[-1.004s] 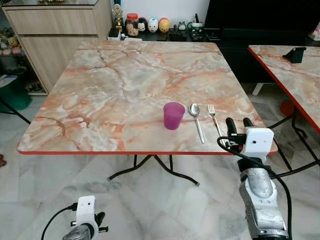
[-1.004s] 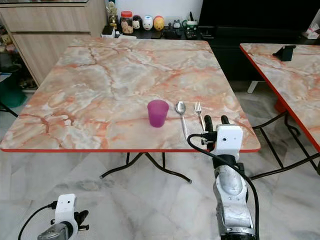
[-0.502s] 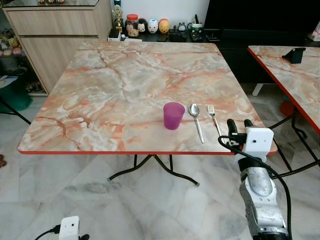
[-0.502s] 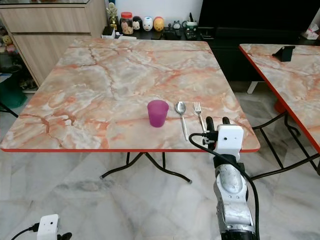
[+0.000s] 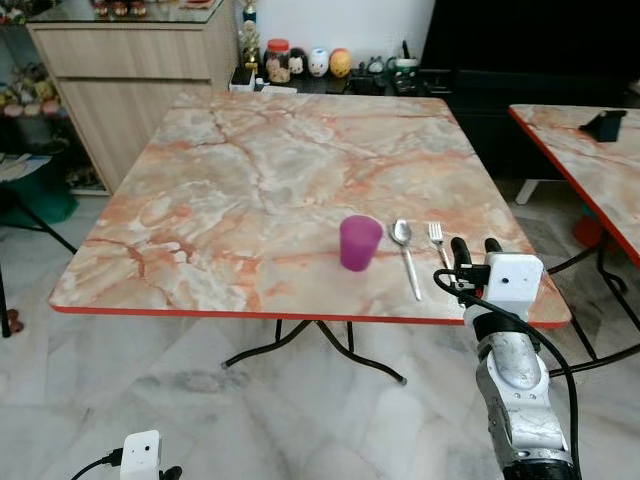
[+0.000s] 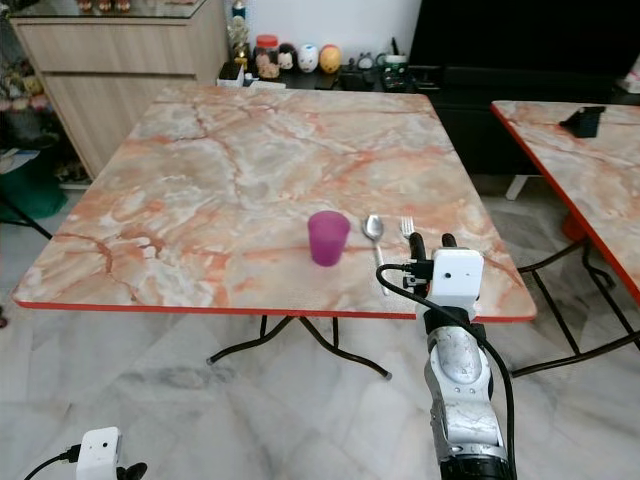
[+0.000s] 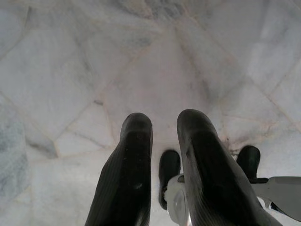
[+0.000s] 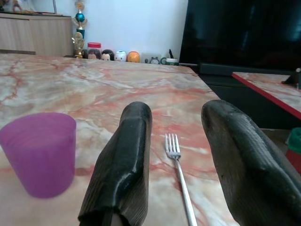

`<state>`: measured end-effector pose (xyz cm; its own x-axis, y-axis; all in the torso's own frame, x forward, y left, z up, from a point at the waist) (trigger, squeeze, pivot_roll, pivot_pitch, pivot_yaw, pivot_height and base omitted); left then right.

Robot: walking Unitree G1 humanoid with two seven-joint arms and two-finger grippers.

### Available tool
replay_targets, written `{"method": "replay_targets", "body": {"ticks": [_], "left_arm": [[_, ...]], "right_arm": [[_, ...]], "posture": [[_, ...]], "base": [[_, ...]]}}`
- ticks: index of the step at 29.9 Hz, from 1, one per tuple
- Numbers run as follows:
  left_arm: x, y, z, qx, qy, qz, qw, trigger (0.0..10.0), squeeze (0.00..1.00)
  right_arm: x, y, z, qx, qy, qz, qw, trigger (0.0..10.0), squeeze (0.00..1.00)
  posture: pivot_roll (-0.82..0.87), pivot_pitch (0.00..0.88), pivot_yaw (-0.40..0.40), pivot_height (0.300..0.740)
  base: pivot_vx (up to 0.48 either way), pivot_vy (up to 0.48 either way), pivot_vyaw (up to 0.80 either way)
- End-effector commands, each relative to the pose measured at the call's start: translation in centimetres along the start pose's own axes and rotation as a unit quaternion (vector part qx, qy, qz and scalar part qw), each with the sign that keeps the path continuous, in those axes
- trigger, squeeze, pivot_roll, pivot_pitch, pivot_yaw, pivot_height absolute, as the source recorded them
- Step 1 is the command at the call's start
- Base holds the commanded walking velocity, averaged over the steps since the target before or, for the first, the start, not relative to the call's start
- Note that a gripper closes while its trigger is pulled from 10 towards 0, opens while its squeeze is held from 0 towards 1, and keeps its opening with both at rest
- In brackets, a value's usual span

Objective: Setting the table

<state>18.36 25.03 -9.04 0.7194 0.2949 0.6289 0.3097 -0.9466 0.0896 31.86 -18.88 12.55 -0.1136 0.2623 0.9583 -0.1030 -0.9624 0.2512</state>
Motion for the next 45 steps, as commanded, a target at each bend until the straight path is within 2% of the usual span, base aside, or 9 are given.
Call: {"method": "replay_targets", "body": {"ticks": [1,12,25,34,45], "left_arm": [[0.18,0.59,0.16,-0.006,0.002,-0.002,1.000,10.0,0.00],[0.08,0.77,0.18,-0.007,0.000,0.000,1.000,10.0,0.00],[0.23,1.29,0.22,-0.019,0.010,-0.007,1.000,10.0,0.00],[0.47,1.55,0.29,-0.023,0.013,0.009,1.000,10.0,0.00],[0.60,1.44,0.29,-0.020,0.016,0.013,1.000,10.0,0.00]], "right_arm": [[0.05,0.25,0.16,-0.003,0.001,0.000,1.000,10.0,0.00],[0.08,0.09,0.23,-0.001,0.003,-0.001,1.000,10.0,0.00],[0.26,0.13,0.26,-0.003,0.007,-0.001,1.000,10.0,0.00],[0.40,0.19,0.38,-0.005,0.009,-0.001,1.000,10.0,0.00],[0.29,-0.04,0.55,-0.003,0.005,-0.002,1.000,10.0,0.00]], "posture": [[0.04,0.000,-0.035,0.740],[0.04,0.000,-0.038,0.740],[0.04,0.000,-0.040,0.740],[0.04,0.000,-0.043,0.740],[0.04,0.000,-0.044,0.740]], "base": [[0.307,0.000,0.00],[0.312,0.000,0.00],[0.000,0.000,0.00],[0.000,0.000,0.00],[0.000,-0.206,0.00]]}}
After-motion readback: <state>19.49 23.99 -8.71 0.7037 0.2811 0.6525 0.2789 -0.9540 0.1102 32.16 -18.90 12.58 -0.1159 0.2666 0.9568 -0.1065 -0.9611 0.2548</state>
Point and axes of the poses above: a point about 5 cm out from each wrist's last joint towards the gripper, its own z axis pointing out of the wrist towards the gripper, its own x axis along the axis of the wrist's last joint, y = z × x, the point moved 2 cm from there along z, pointing out of the wrist towards the gripper, and after that the axes turned 9 degrees about -z, right-handed, at the moved point
